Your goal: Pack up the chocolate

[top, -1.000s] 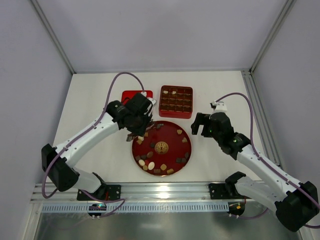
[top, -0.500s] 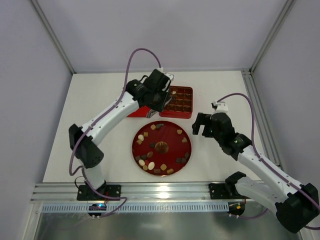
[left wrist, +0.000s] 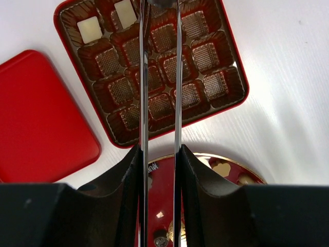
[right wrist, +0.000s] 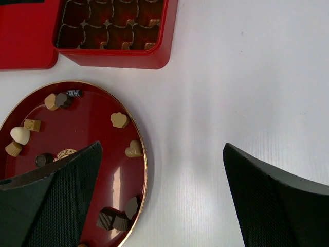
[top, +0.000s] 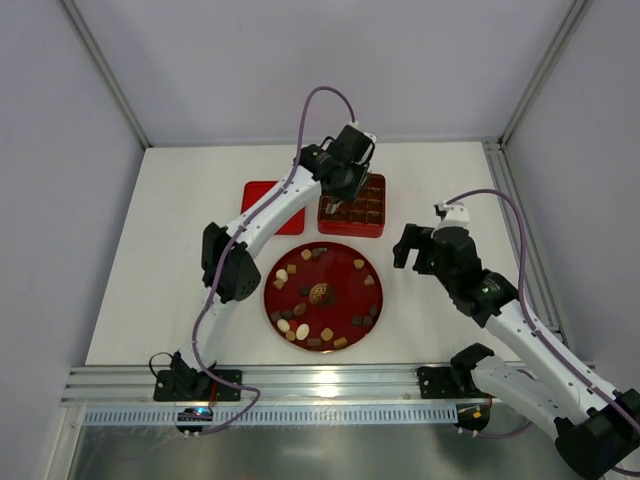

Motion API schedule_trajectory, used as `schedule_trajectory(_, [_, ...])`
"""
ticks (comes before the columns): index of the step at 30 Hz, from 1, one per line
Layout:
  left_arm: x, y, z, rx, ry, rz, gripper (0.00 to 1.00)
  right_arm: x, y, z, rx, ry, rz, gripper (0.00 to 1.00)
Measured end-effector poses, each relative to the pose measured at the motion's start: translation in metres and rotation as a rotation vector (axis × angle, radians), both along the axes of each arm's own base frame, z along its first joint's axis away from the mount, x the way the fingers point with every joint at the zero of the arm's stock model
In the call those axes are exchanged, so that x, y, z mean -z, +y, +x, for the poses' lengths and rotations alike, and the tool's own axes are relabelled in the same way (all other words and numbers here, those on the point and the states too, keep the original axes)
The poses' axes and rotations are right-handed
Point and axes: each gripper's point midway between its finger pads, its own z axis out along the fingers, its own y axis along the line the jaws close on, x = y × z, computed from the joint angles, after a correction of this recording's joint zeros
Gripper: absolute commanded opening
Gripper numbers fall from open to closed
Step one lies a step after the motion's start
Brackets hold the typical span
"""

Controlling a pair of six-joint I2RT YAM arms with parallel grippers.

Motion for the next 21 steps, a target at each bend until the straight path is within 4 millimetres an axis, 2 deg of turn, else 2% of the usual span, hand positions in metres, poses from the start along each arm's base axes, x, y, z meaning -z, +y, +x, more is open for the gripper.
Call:
schedule_trajectory(8, [0.030, 0.003, 0.008, -0.010, 0.036, 0.043, 0.30, -0.001, -0.006, -0.006, 0.007, 0.003, -0.014, 1.00])
schedule_trajectory(21, [0.031, 0.009, 0.018, -0.028, 0.024, 0.043, 0.36, 0.000, -0.007, -0.006, 0.010, 0.006, -0.017, 1.00])
